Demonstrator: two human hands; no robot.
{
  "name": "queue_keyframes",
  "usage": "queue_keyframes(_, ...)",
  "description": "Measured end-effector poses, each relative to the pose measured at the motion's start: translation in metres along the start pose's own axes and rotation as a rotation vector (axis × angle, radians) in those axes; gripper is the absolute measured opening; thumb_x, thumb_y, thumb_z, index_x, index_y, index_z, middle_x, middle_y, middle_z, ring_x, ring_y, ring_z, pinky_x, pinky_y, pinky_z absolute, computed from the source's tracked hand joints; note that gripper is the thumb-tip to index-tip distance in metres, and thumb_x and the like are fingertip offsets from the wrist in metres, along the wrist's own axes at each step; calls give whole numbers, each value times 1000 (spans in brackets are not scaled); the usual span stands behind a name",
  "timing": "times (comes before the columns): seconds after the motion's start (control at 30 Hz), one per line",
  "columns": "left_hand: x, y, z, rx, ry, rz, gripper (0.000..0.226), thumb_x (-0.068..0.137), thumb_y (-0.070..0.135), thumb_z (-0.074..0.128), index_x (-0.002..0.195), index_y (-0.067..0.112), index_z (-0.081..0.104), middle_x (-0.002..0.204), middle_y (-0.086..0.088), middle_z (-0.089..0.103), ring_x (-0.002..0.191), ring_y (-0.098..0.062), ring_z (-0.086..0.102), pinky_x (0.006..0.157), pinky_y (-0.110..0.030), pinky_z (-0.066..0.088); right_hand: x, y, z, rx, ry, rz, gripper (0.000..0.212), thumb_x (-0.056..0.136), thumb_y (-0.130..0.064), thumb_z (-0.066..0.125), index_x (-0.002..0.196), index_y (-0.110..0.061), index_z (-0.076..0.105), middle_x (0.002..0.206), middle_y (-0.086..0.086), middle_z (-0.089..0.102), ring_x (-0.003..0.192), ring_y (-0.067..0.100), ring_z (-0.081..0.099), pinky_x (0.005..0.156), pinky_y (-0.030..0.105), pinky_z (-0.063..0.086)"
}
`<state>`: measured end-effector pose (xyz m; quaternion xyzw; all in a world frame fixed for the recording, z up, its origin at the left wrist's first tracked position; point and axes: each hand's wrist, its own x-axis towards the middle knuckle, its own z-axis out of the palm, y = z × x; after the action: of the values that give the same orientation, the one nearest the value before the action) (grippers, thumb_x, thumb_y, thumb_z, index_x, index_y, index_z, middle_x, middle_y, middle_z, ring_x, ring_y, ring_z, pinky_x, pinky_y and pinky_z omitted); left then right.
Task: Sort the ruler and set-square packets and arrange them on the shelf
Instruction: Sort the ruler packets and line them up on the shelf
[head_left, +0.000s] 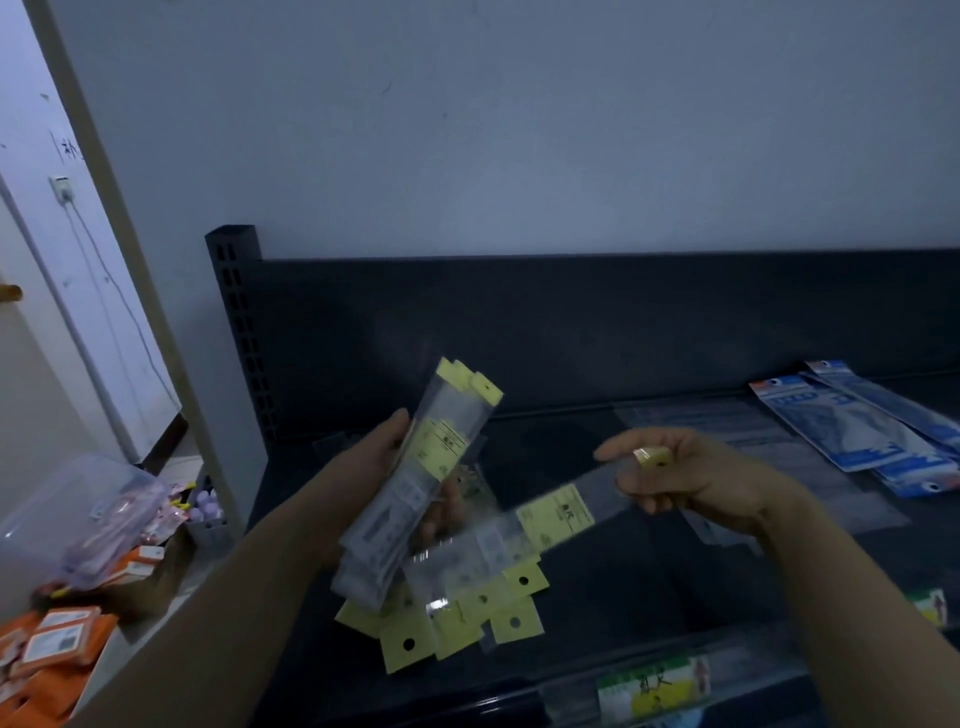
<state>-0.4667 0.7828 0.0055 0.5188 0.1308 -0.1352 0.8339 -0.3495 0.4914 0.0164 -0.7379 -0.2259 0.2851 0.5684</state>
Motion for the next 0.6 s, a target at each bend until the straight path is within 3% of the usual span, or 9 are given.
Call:
queue_keyframes(0.1,-5,-8,2,115,-86,-71,52,83,50,63,96,0,60,84,-17,62,64,-27,65,55,-32,55,11,-9,24,-21,75,-79,20,77,0,71,96,-6,66,72,6,62,59,12,55,55,22,45)
queue_keyframes(0.2,-11,-14,-1,472,-88,30,60,70,51,76,107,5,66,105,-10,71,96,-26,68,89,-42,52,25,-15,53,49,96,-152,10,81,2,68,87,-4,63,66,2,63,56,10,55,55,20,47)
queue_keyframes(0.23,-14,-14,-2,532,-92,65,57,72,47,75,112,8,67,112,-9,71,104,-27,67,94,-42,50,31,-16,60,78,97,-166,8,82,0,68,86,-5,64,65,2,63,56,10,55,55,21,49)
queue_keyframes(0.33,-18,-17,-9,443,-121,104,44,74,19,74,113,1,64,109,-17,70,96,-29,69,81,-35,55,48,-18,80,178,166,-167,12,83,-4,68,92,3,64,68,7,63,56,10,58,56,22,52)
queue_keyframes(0.43,-28,-18,-14,396,-113,135,20,73,8,71,92,1,65,81,-16,69,68,-21,66,62,-27,54,57,-20,95,286,213,-145,9,85,-5,67,90,1,64,75,12,64,58,11,61,58,22,54)
queue_keyframes(0.5,-31,-17,-19,331,-14,141,9,76,1,71,84,0,68,72,-15,65,58,-20,62,55,-28,53,61,-19,102,352,189,-116,8,86,-5,65,94,-2,64,82,13,66,66,14,65,63,24,56)
queue_keyframes(0.53,-32,-16,-22,287,76,153,7,79,-1,68,86,-2,69,74,-17,65,57,-20,61,53,-28,53,62,-17,104,329,185,-100,16,87,-6,65,101,-1,62,86,13,67,70,15,66,65,24,57)
queue_keyframes(0.6,-34,-13,-28,202,269,206,14,86,-6,56,94,-3,68,85,-18,69,62,-20,62,54,-28,53,64,-7,108,17,235,-66,29,83,-16,71,109,-4,62,91,9,67,76,13,63,67,18,54)
